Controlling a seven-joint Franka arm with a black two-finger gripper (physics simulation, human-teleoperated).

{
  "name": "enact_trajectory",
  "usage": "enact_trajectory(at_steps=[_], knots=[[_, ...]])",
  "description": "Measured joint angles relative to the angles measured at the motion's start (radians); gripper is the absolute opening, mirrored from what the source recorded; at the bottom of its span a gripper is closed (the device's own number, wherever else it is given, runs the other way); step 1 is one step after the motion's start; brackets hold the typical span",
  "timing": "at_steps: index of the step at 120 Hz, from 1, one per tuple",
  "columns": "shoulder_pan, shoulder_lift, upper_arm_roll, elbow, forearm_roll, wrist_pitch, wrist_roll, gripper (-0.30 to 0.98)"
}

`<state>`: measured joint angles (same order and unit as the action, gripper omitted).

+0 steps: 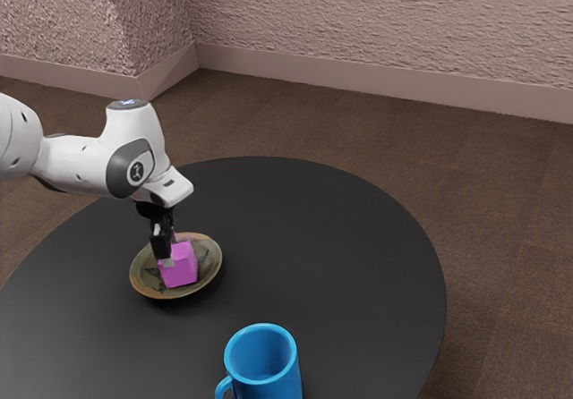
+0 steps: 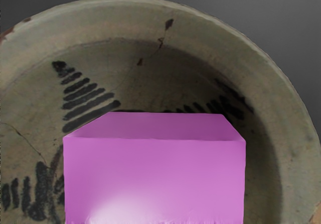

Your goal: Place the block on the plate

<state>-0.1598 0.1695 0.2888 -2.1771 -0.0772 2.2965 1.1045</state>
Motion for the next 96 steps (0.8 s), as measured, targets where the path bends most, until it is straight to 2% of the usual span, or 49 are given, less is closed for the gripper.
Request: enact_trajectory(at_steps=[24,38,57,66,82,96], knots=[[-0.002,-0.078,0.001,0.017,0.001,-0.02,0.005,0.64],[-0.012,-0.111,-0.009,0.115,0.004,-0.094,0.004,0.66],[0.003,-0.132,-0.13,0.273,0.014,-0.24,-0.012,0.67],[0.007,-0.134,-0.211,0.391,0.044,-0.339,-0.033,0.68],[-0.08,-0.136,-0.268,0.584,0.078,-0.527,-0.073,0.68],[-0.161,-0.143,-0.273,0.627,0.083,-0.639,-0.096,0.68]])
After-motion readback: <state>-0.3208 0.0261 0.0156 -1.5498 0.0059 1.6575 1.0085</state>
